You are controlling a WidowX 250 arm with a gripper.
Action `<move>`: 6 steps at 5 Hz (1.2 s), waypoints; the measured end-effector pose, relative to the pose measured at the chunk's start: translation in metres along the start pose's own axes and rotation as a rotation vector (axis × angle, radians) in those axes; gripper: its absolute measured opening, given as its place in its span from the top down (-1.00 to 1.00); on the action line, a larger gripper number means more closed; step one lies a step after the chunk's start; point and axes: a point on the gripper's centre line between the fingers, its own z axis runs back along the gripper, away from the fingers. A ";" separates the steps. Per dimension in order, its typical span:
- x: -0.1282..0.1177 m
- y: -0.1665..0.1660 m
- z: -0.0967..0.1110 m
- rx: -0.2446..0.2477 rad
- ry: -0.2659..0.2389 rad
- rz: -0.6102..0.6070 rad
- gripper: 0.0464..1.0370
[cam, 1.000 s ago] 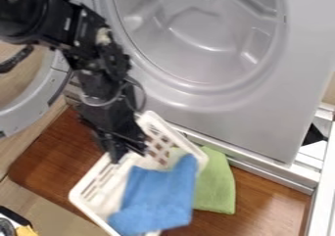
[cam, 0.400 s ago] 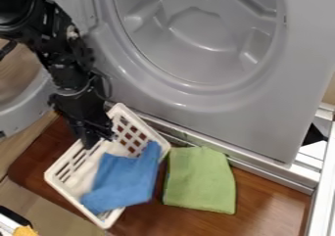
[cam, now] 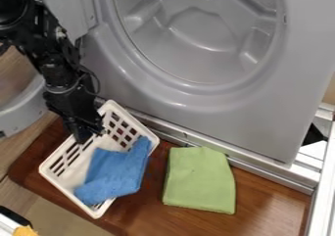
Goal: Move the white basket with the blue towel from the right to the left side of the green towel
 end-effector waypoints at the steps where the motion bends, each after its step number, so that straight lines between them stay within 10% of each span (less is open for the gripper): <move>1: 0.003 0.001 -0.003 -0.009 0.007 -0.010 0.51; 3: 0.010 -0.006 -0.005 -0.017 0.031 -0.030 -0.70; 6: 0.012 -0.017 0.027 0.075 0.084 -0.079 -0.93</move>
